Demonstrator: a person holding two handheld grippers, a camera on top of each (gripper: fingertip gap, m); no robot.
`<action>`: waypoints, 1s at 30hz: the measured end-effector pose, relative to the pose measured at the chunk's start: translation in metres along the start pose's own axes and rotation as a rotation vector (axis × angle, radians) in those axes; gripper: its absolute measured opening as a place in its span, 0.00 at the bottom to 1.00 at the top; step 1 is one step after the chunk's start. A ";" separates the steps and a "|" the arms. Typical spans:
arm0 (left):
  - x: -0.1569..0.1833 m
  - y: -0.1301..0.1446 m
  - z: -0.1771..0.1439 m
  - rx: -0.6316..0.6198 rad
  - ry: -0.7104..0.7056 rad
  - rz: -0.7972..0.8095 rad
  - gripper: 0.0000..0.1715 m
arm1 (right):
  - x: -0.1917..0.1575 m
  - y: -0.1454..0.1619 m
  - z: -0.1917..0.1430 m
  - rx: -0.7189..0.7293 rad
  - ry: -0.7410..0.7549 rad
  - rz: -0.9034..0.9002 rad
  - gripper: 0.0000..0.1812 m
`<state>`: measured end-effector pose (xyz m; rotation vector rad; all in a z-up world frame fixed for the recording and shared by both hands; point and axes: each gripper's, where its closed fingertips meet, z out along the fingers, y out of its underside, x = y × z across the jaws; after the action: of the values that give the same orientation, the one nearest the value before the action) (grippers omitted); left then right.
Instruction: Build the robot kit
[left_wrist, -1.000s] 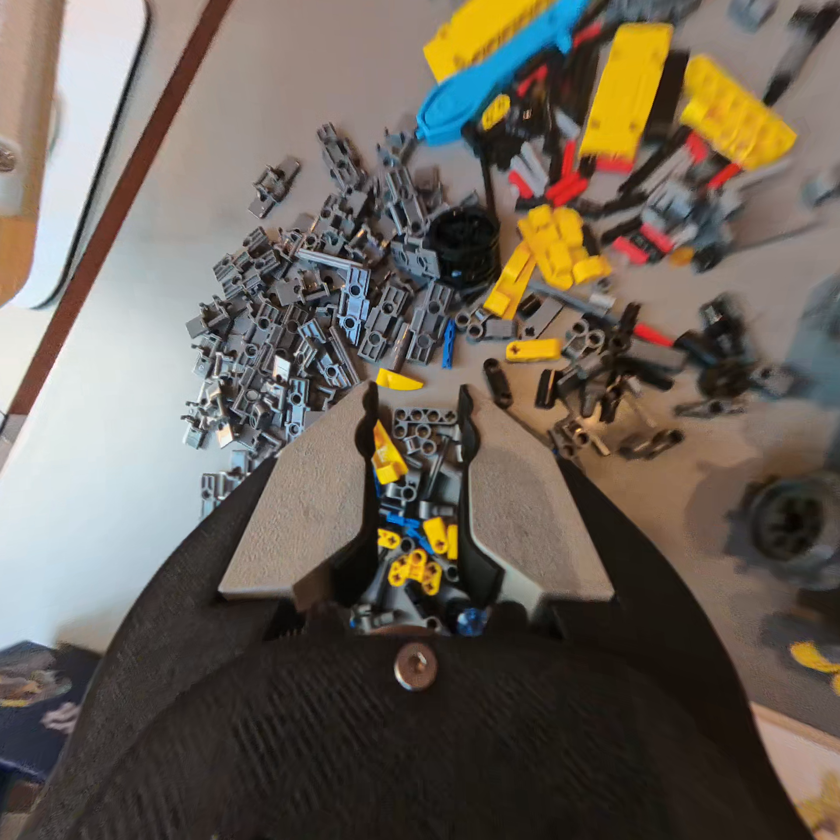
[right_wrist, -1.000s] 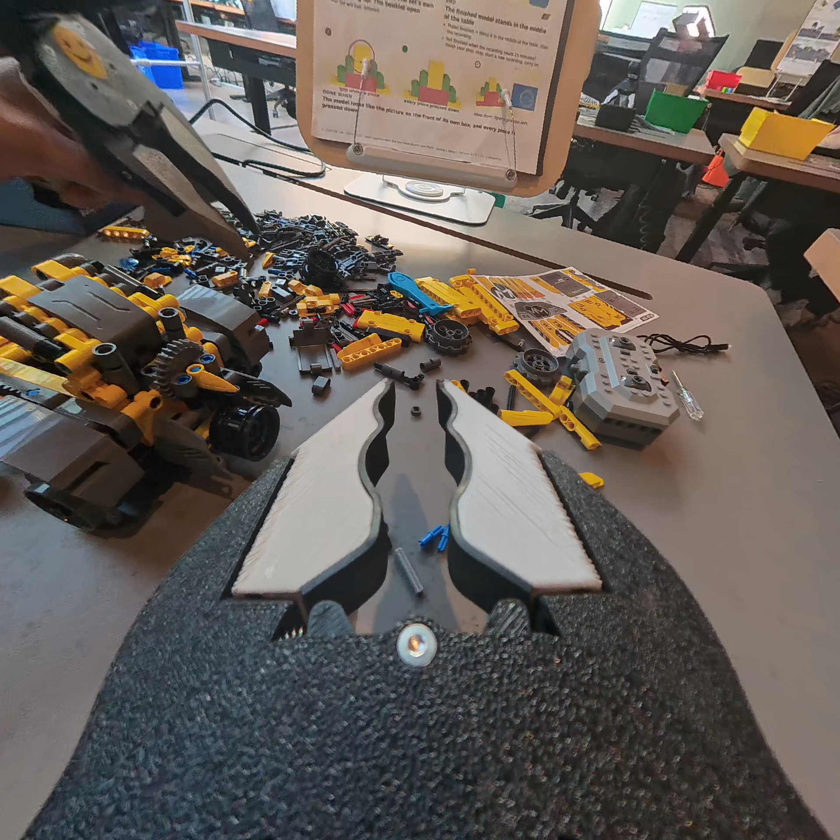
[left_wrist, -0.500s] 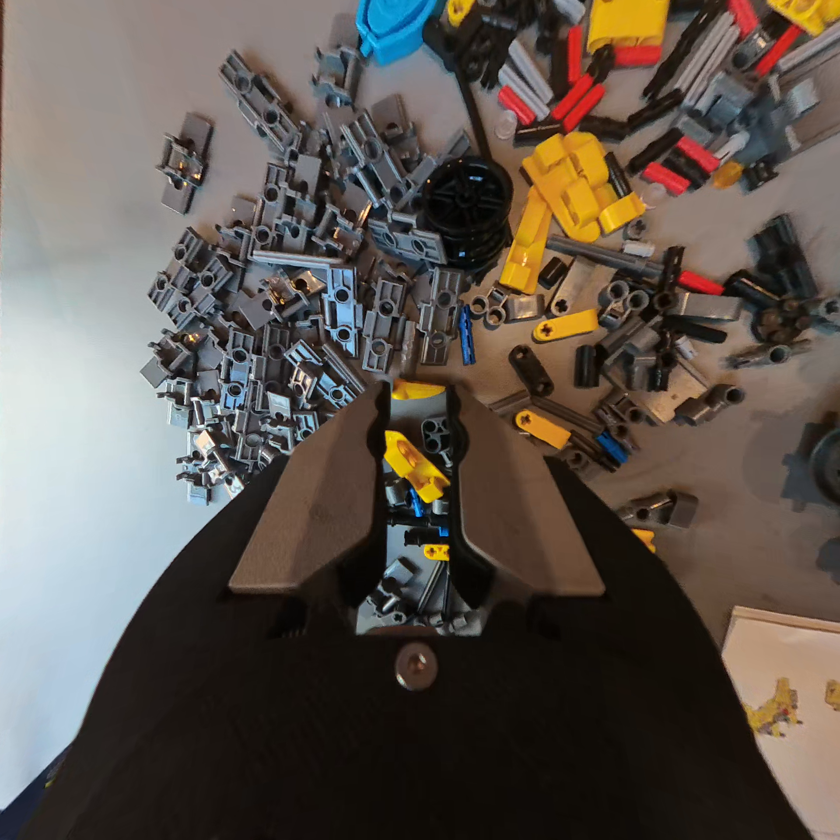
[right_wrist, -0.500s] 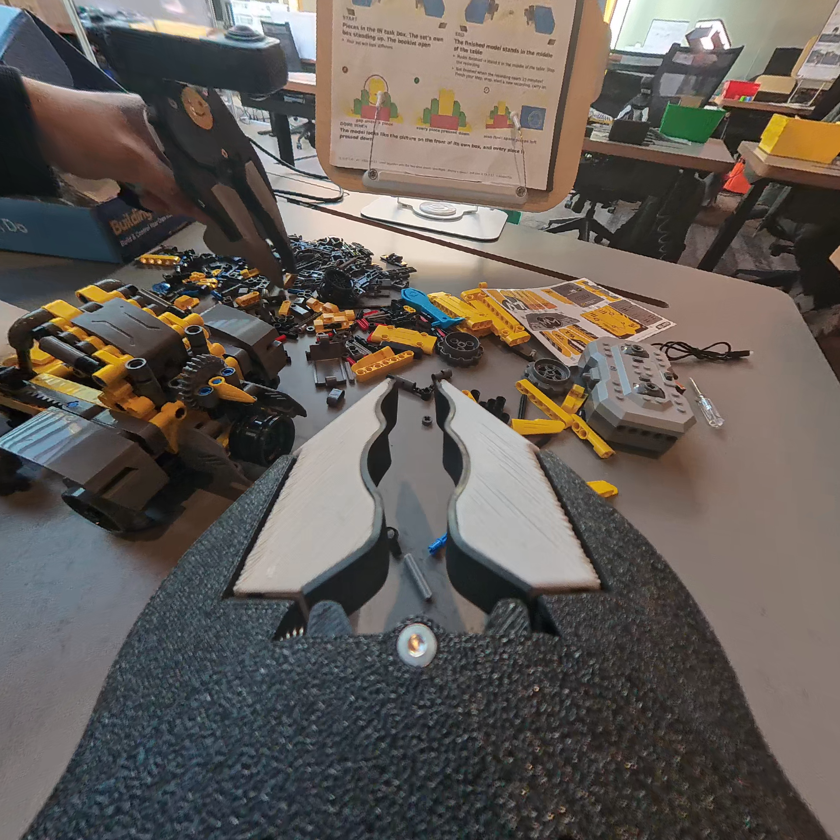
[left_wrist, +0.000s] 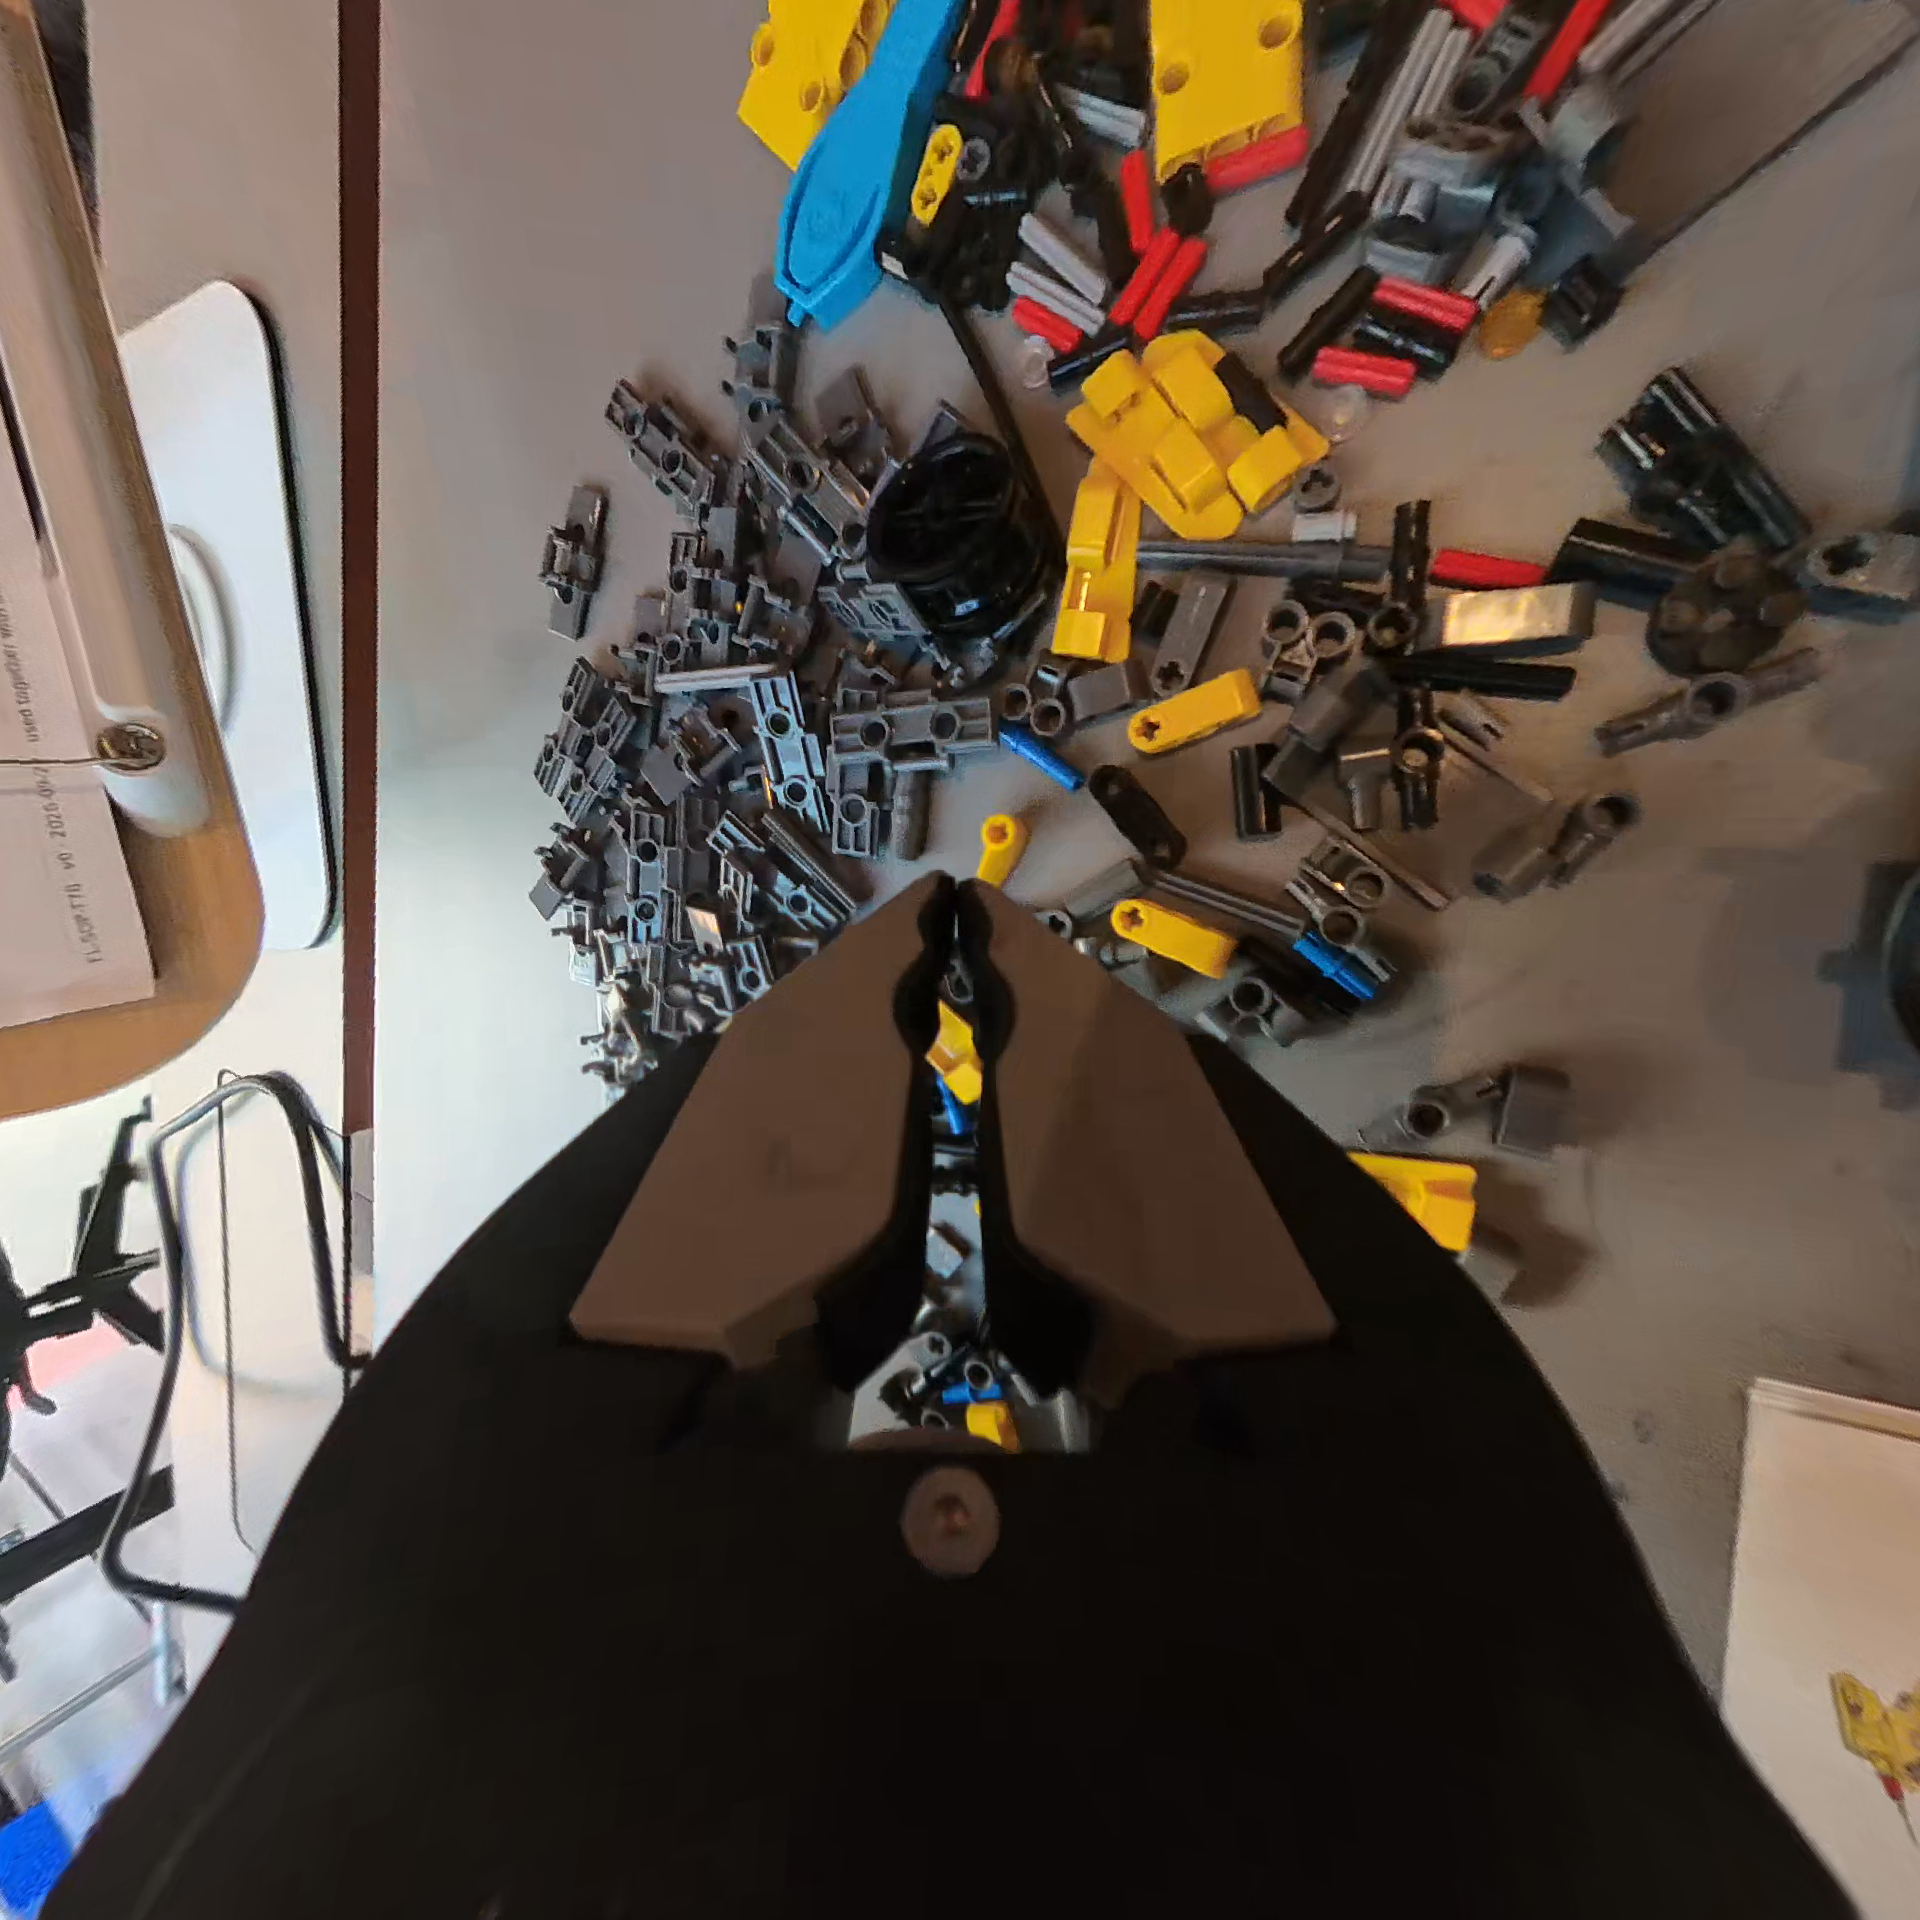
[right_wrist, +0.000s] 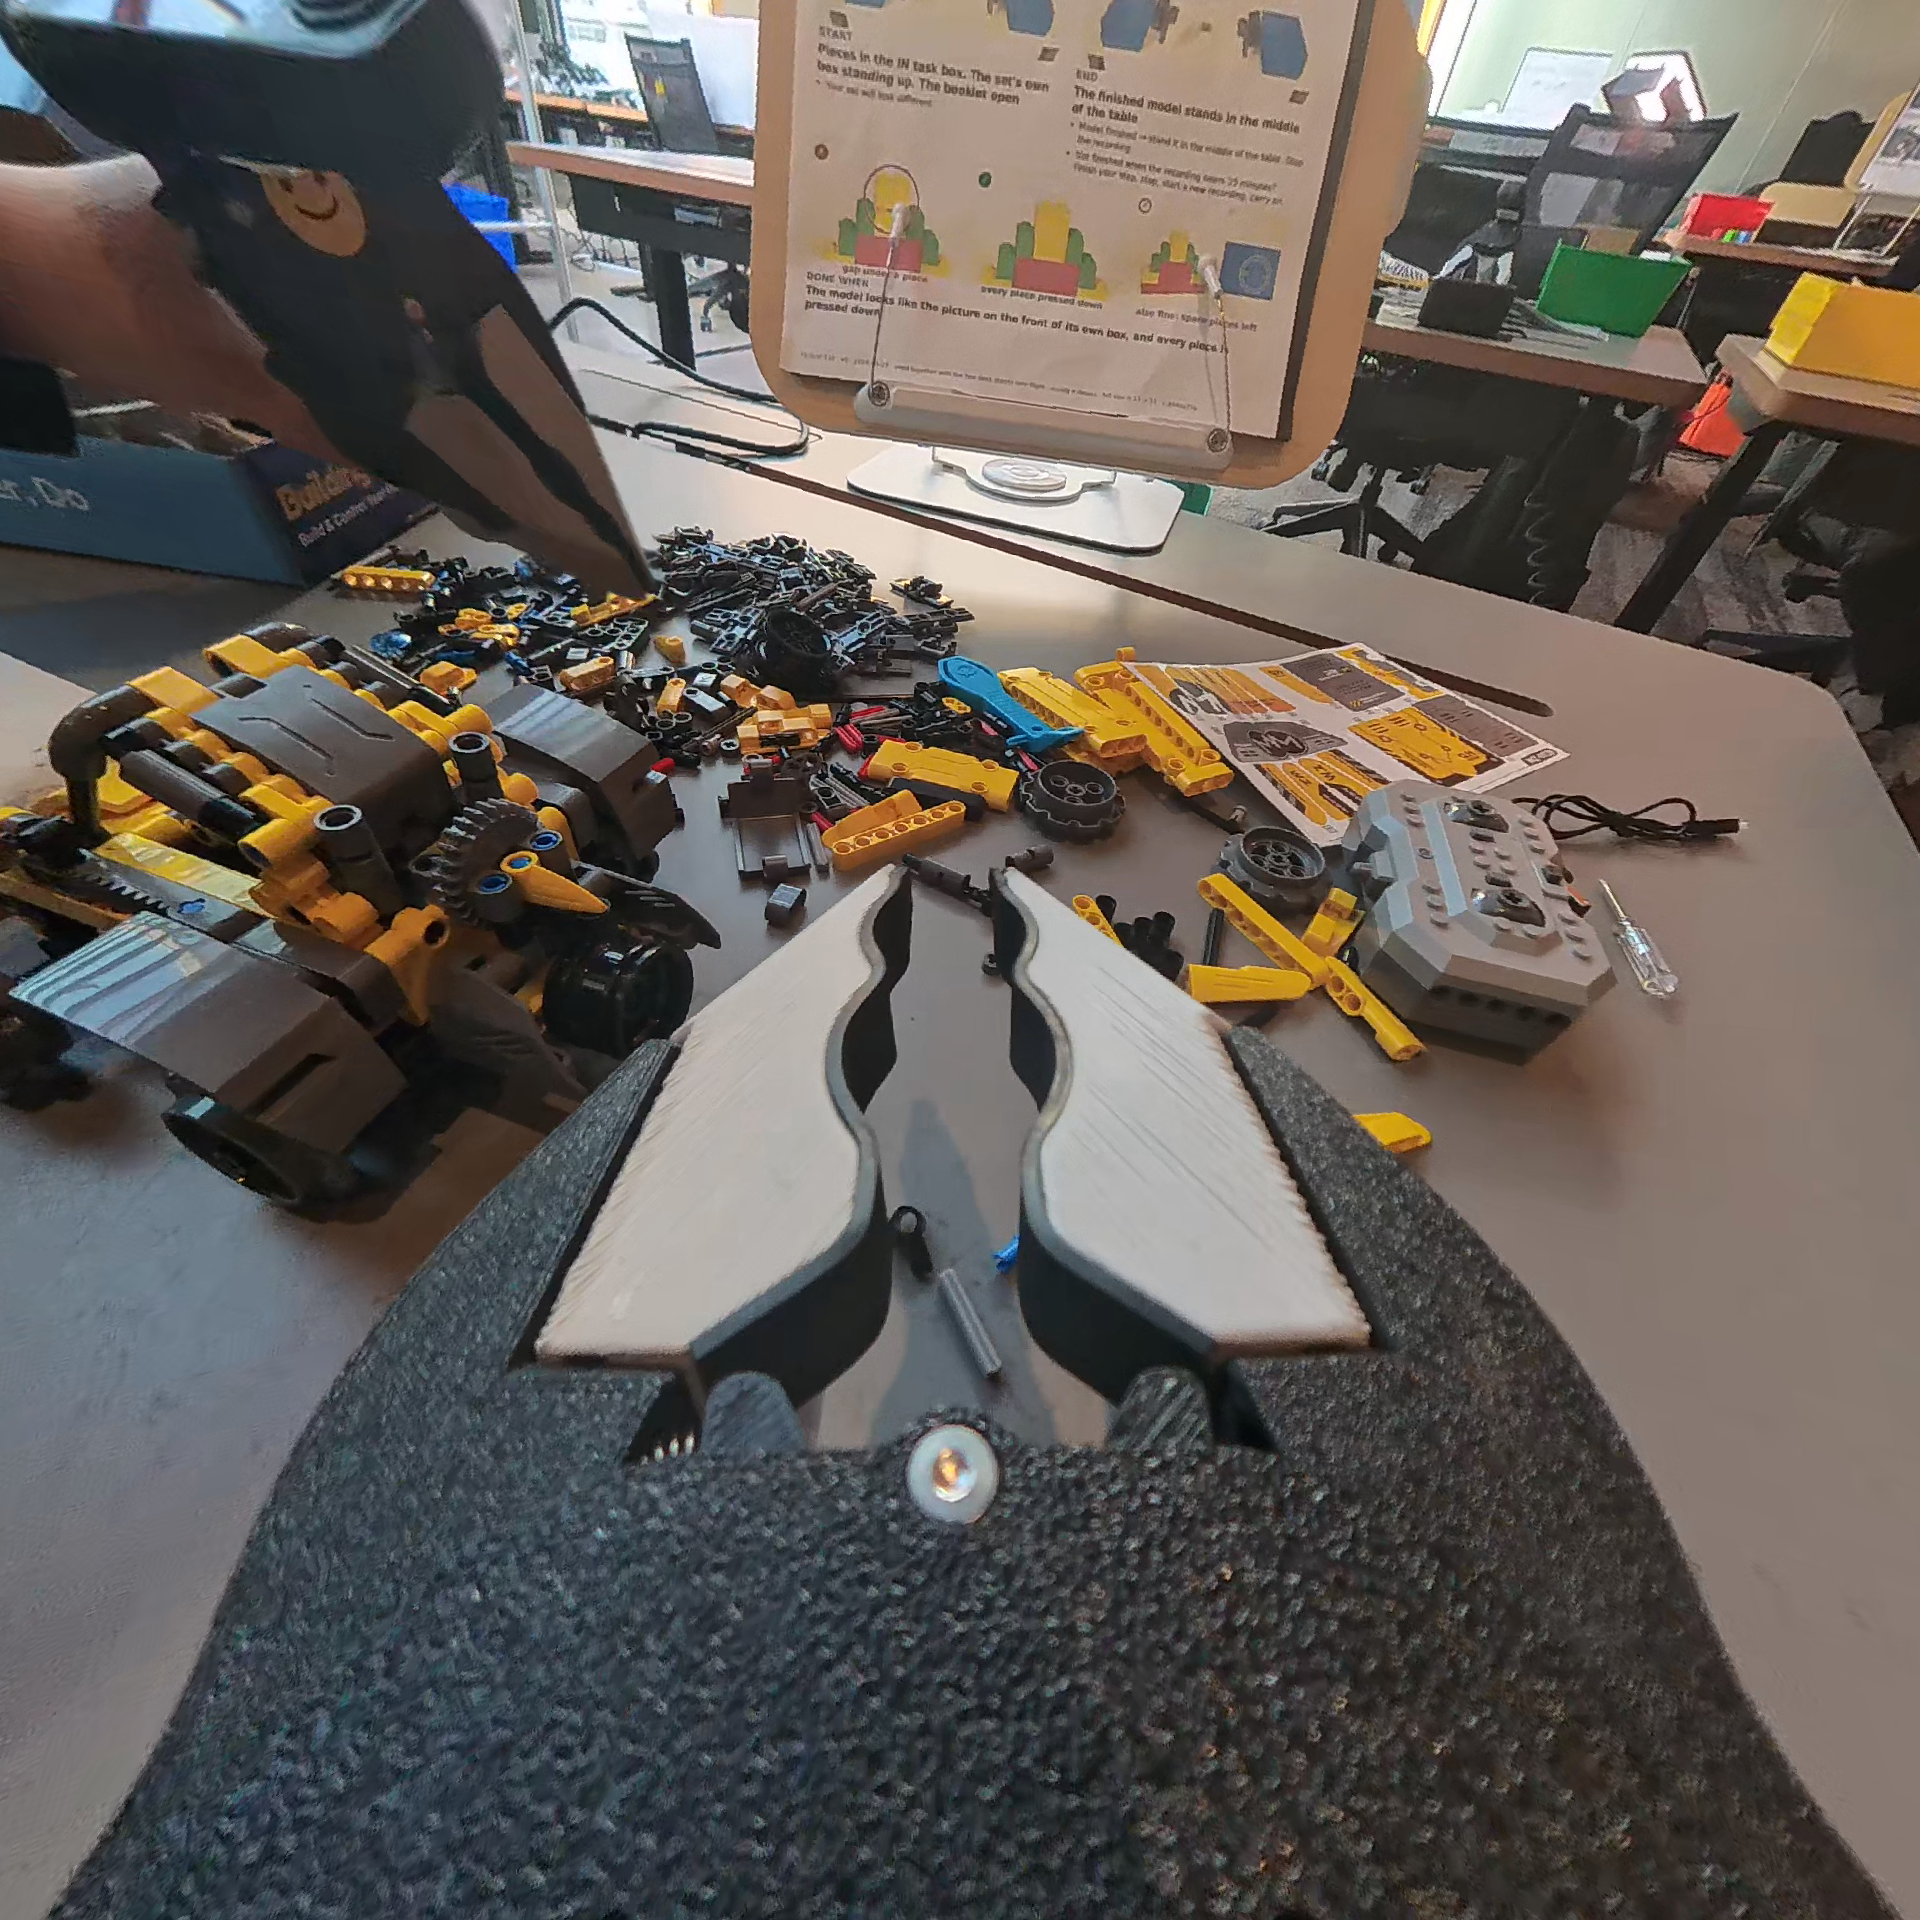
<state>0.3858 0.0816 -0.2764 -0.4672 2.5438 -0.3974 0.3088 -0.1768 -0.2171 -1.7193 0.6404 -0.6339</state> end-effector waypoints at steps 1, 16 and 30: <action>0.002 0.003 0.000 -0.014 0.005 -0.008 0.00 | 0.000 0.000 0.000 0.000 -0.001 -0.002 0.07; 0.007 0.006 0.025 -0.167 0.194 -0.066 0.00 | -0.002 -0.002 -0.001 0.014 -0.007 0.000 0.06; 0.075 -0.122 -0.037 0.096 0.276 0.141 0.00 | 0.038 -0.020 -0.028 0.161 0.176 0.079 0.03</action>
<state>0.3357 -0.0510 -0.2344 -0.2073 2.7853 -0.5623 0.3180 -0.2186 -0.1878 -1.4928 0.7561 -0.7662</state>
